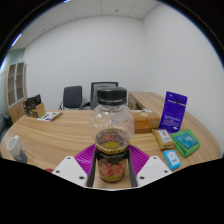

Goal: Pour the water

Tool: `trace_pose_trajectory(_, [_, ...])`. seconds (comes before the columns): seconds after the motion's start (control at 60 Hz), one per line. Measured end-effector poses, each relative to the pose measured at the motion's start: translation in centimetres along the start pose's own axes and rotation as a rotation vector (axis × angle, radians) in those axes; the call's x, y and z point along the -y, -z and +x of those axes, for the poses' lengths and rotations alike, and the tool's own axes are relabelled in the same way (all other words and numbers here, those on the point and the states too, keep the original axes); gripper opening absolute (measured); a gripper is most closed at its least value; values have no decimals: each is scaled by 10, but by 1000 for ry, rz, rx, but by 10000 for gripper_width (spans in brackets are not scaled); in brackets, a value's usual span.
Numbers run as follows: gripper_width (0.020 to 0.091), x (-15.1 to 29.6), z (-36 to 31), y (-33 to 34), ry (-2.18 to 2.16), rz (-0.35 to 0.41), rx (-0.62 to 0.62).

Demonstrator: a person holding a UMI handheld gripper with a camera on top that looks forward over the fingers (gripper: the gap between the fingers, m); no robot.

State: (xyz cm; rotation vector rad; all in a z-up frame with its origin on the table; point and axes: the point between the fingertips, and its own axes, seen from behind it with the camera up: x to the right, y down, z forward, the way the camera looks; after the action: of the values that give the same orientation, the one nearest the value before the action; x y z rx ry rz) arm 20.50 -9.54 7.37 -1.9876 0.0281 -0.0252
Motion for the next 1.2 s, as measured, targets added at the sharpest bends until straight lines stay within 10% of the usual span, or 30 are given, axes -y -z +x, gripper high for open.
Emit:
trace_pose_trajectory(0.117, [405, 1, 2, 4, 9, 27, -25])
trace_pose_trajectory(0.7, [404, 120, -80, 106, 767, 107, -419])
trace_pose_trajectory(1.2, [400, 85, -236, 111, 1953, -103, -604])
